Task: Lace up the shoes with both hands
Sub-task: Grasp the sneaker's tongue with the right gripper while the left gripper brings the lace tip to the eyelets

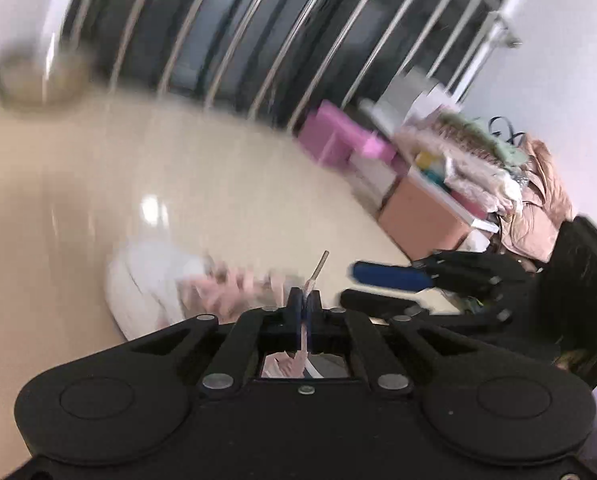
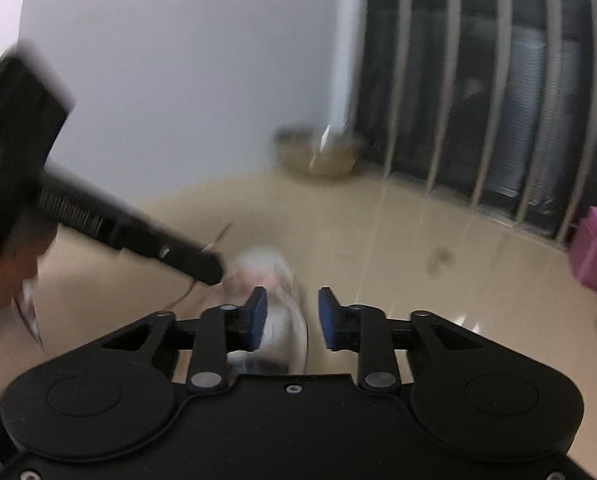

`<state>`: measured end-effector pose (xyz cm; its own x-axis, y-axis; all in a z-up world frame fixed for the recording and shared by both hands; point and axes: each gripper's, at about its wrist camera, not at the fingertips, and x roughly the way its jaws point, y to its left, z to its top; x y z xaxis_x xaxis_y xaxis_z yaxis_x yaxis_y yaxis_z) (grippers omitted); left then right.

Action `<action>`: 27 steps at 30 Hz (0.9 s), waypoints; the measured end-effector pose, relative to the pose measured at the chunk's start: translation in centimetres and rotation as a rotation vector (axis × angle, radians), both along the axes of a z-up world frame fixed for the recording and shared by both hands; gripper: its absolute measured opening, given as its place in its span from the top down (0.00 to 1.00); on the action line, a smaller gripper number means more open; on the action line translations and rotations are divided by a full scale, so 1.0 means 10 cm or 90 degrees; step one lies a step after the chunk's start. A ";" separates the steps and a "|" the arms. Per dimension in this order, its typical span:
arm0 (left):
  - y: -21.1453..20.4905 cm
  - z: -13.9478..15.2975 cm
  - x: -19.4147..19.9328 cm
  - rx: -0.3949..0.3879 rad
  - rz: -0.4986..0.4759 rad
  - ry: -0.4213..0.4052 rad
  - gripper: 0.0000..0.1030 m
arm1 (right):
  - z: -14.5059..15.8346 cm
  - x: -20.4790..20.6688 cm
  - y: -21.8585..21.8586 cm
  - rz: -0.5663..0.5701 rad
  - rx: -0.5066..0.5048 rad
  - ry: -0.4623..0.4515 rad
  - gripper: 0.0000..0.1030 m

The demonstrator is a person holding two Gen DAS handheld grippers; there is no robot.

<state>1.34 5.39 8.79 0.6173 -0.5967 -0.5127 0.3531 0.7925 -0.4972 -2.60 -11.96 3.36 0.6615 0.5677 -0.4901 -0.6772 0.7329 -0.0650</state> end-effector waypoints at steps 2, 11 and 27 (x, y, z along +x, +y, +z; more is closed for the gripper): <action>-0.08 -0.09 0.10 -0.002 -0.016 0.031 0.98 | -0.10 0.17 0.02 -0.005 -0.006 0.030 0.85; -0.06 -0.08 0.25 -0.013 -0.085 0.060 0.98 | -0.40 0.70 -0.48 -0.067 0.302 0.286 0.95; -0.21 0.08 0.60 0.157 -0.242 0.120 0.98 | -0.50 0.75 -0.53 -0.060 0.352 0.308 0.93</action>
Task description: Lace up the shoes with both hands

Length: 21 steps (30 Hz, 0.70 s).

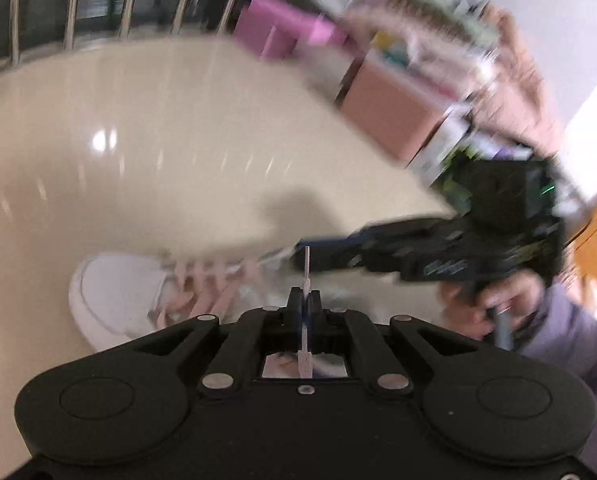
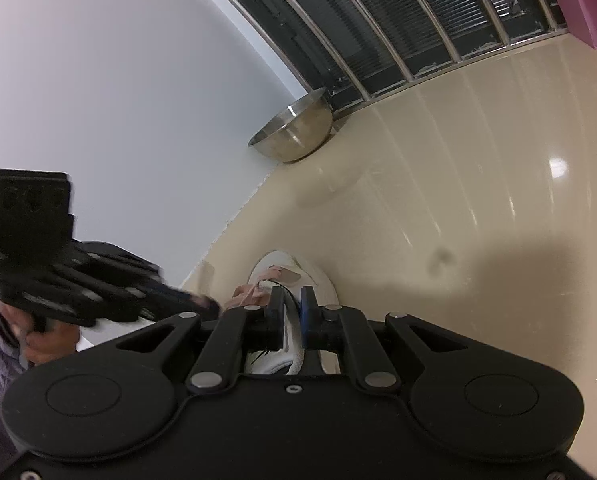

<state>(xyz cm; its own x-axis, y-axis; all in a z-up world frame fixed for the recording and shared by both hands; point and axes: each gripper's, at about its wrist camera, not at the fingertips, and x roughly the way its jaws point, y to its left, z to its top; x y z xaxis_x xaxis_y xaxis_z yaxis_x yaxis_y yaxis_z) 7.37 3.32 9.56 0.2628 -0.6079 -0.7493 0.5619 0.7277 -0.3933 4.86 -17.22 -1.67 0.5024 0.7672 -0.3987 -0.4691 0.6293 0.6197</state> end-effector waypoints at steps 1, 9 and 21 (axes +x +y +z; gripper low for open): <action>0.02 -0.10 0.07 -0.022 0.014 0.032 0.97 | 0.00 0.00 0.00 -0.001 0.002 0.000 0.93; 0.02 -0.34 0.18 -0.072 0.062 0.084 0.97 | -0.02 -0.02 0.00 -0.015 0.012 -0.001 0.92; 0.23 -0.43 0.21 -0.175 0.134 0.119 0.97 | -0.03 -0.03 0.02 -0.030 0.021 -0.003 0.91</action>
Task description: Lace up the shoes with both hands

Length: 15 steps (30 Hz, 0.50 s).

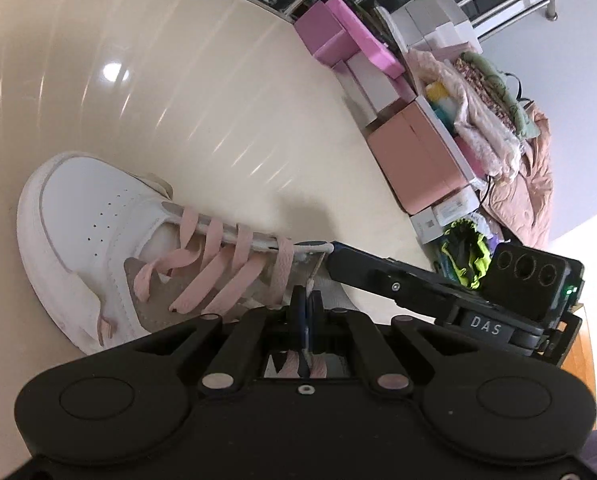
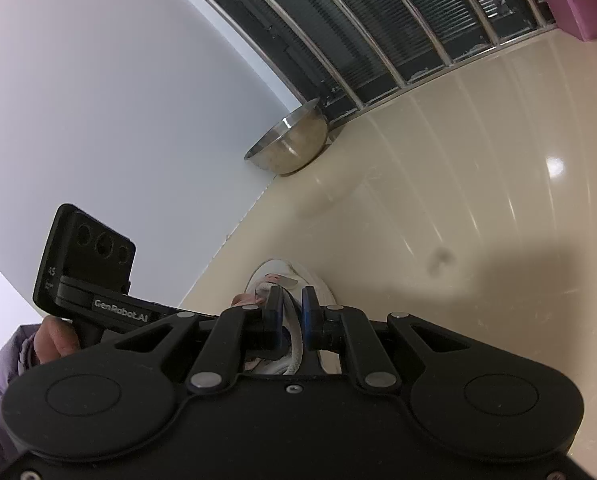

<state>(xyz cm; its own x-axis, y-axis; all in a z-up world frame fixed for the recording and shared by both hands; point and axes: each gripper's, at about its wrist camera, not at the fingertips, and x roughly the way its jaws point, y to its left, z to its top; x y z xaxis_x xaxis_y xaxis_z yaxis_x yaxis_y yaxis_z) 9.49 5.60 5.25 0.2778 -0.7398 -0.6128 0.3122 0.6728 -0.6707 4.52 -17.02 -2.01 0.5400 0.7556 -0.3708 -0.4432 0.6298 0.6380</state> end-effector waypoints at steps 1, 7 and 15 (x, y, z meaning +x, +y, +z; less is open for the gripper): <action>0.00 -0.01 0.00 -0.007 0.004 0.003 0.97 | 0.00 0.00 0.00 -0.001 0.001 0.000 0.91; 0.02 -0.09 0.01 -0.041 0.028 0.032 0.97 | 0.01 0.00 0.01 -0.007 0.003 0.000 0.91; 0.01 -0.15 0.04 -0.057 0.035 0.053 0.97 | 0.00 0.00 0.00 -0.012 0.012 0.004 0.91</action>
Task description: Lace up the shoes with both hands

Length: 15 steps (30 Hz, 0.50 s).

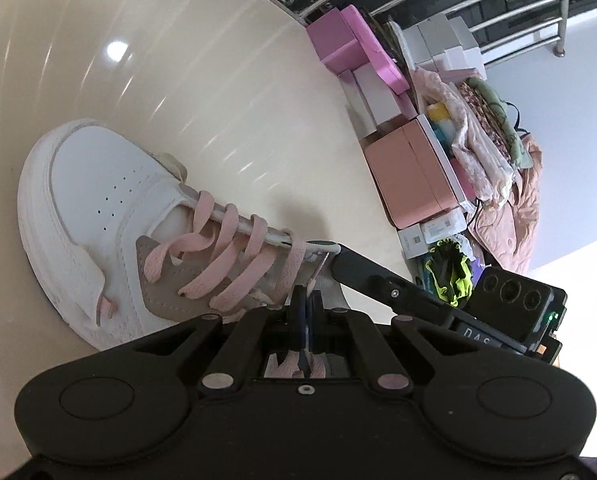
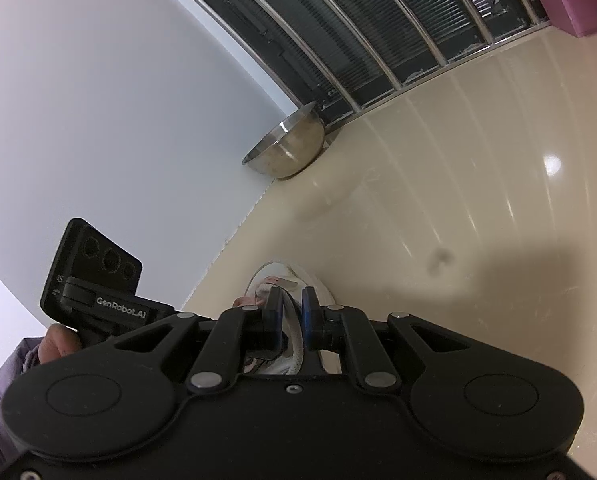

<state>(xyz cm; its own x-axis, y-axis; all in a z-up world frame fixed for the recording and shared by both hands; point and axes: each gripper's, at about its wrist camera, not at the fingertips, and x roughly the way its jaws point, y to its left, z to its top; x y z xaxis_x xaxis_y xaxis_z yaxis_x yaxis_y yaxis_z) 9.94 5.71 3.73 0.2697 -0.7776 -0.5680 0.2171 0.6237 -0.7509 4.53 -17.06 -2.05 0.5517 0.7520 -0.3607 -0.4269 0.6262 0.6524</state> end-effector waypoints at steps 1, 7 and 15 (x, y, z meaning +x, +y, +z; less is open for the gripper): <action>0.00 -0.02 0.01 -0.005 0.003 0.004 0.97 | 0.00 0.00 0.00 -0.001 0.003 0.000 0.91; 0.04 -0.10 -0.01 -0.043 0.020 0.014 0.97 | -0.03 -0.02 -0.02 -0.010 0.013 0.000 0.91; 0.11 -0.19 -0.02 -0.091 0.047 0.035 0.97 | -0.02 -0.02 -0.01 -0.013 0.016 -0.001 0.90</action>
